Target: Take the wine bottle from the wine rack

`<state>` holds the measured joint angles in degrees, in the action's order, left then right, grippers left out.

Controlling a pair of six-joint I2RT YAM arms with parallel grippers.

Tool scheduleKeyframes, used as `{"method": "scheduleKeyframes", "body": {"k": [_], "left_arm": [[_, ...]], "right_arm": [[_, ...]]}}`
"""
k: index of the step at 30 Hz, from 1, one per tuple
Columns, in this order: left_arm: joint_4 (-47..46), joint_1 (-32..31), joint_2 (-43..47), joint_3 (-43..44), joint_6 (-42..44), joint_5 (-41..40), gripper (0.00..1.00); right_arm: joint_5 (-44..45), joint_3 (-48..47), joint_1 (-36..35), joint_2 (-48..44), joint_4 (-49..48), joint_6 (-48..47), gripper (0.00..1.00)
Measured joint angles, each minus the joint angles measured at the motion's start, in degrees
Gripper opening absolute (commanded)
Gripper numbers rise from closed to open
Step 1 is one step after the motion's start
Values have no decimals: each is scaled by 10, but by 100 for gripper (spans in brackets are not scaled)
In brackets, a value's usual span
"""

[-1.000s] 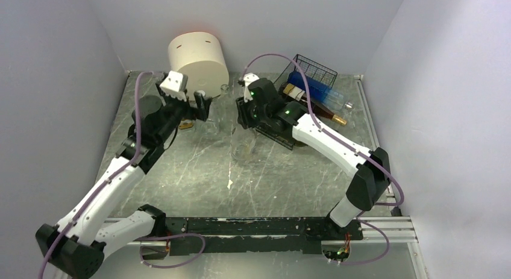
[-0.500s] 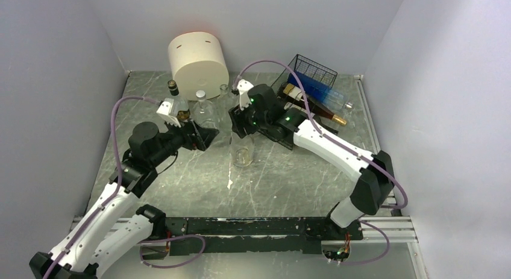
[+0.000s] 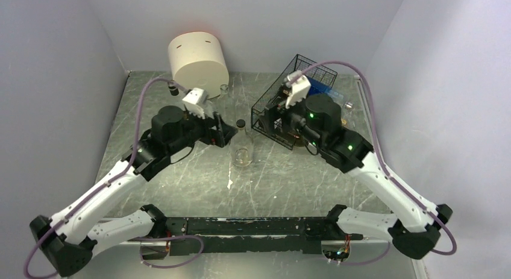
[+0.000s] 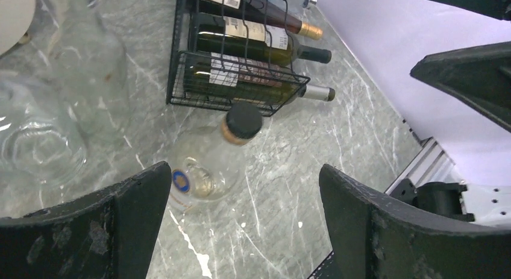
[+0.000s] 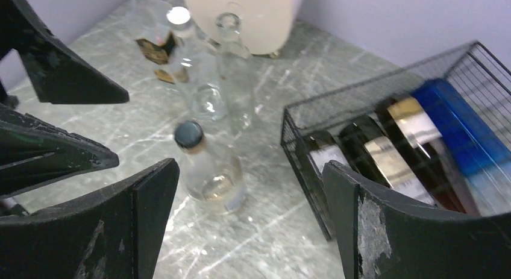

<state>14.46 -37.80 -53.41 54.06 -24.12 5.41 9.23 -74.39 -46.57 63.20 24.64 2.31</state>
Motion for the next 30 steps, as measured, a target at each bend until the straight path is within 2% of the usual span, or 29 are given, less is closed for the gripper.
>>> {"method": "scheduleKeyframes", "body": {"k": [6,10,14,18,21,26,27,30], "left_arm": [[38,-110,-112,88,69,-136,96],[52,-137,-176,117,106,-197,93],[52,-141,-220,118,128,-225,84],[56,-142,-261,134,138,-246,65],[58,-142,-275,138,141,-255,41],[72,-145,-273,144,130,-261,11],[78,-145,-272,146,131,-265,8],[109,-134,-257,145,125,-273,7]], "right_arm": [[75,81,0,-77,4,6,95],[103,107,0,-101,18,15,95],[125,115,0,-122,28,21,95],[140,122,0,-141,30,26,95],[144,132,0,-145,29,31,95],[125,151,0,-137,32,43,95],[118,153,0,-135,34,47,94],[100,163,0,-133,37,59,95]]}}
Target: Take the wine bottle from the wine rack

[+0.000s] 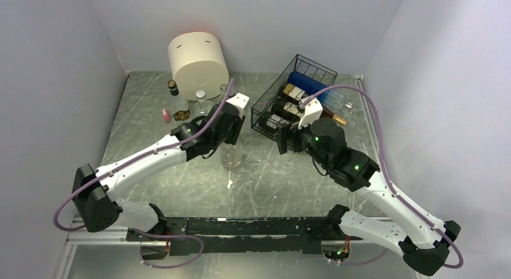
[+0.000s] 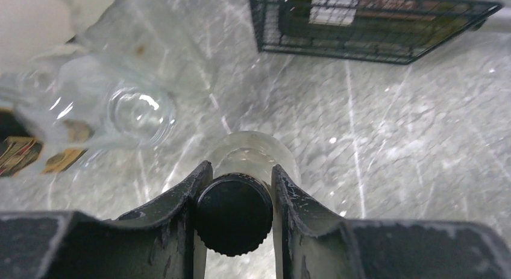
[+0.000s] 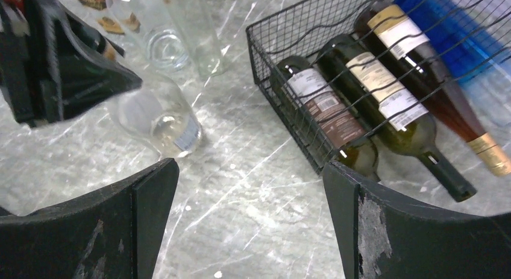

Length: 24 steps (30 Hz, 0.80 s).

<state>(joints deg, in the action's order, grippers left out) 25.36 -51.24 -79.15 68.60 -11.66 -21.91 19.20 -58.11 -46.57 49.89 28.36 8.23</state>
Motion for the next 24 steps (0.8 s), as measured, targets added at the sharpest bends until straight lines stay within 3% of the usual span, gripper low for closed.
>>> {"method": "scheduleKeyframes", "body": {"k": [5,12,19,24], "left_arm": [[67,44,59,-22,-3,7,7],[149,177,158,-58,-3,11,7],[135,331,215,-113,12,5,7],[75,445,215,-136,14,9,7]], "right_arm": [[-20,28,0,-19,0,22,95],[-26,34,0,-33,-26,37,95],[-31,34,0,-3,-59,48,95],[-25,35,0,2,-72,57,96]]}}
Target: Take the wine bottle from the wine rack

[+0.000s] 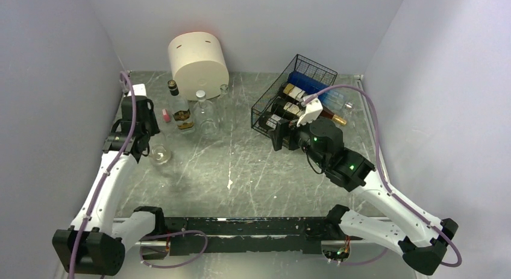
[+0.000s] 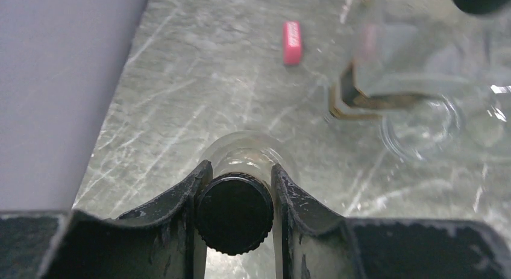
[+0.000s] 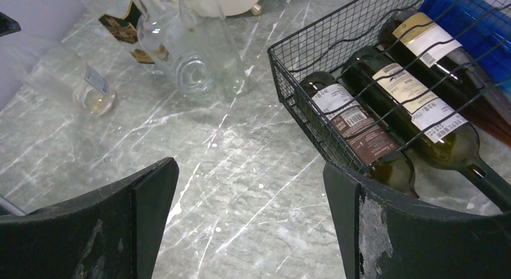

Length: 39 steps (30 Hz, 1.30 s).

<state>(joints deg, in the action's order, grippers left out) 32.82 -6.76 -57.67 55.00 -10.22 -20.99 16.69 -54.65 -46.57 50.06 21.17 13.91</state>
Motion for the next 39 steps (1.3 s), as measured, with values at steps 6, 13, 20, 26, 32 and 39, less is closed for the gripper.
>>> {"method": "scheduleKeyframes", "body": {"k": [6,13,20,26,32,39], "left_arm": [[-86,56,-35,-6,6,6,7],[-162,75,-82,-5,1,47,7],[-196,86,-95,-7,1,78,43],[-240,86,-77,-10,21,110,88],[-275,86,-19,-10,24,100,100],[-274,86,37,8,20,123,97]], "right_arm": [[26,0,0,-1,-3,6,97],[42,0,0,0,-3,7,97],[47,0,0,19,-3,8,97],[52,-3,0,37,-2,7,97],[59,-29,0,62,2,3,97],[84,-54,0,80,6,2,98]]}}
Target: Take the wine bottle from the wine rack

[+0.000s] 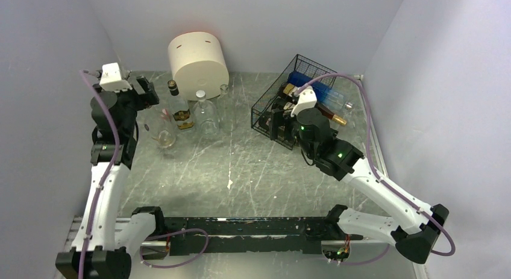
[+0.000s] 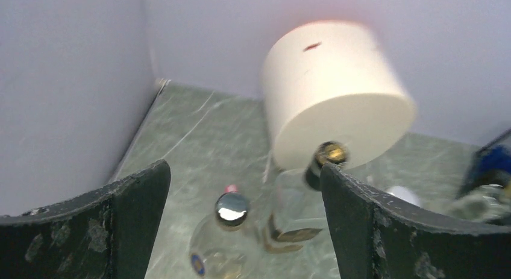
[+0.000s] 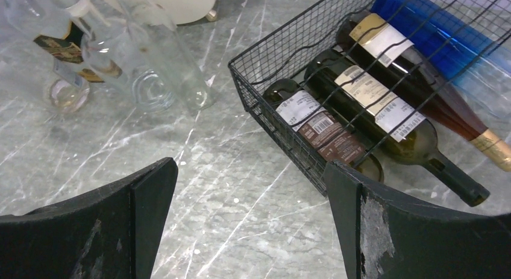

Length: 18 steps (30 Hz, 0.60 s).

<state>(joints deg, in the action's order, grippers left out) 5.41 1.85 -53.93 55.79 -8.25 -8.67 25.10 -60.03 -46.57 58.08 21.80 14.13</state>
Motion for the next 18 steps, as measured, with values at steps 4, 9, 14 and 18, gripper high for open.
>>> {"method": "scheduleKeyframes", "body": {"k": [4,9,14,18], "left_arm": [[-54,-3,40,3,-7,92,96],[-143,-44,14,43,-24,226,93],[-213,-107,-60,82,-43,335,88],[-256,-131,-112,94,-77,396,88]], "right_arm": [[25,-3,2,8,5,-2,99],[38,-30,34,48,9,-6,99],[-9,-53,159,87,8,16,99],[-54,-56,276,101,9,59,99]]}}
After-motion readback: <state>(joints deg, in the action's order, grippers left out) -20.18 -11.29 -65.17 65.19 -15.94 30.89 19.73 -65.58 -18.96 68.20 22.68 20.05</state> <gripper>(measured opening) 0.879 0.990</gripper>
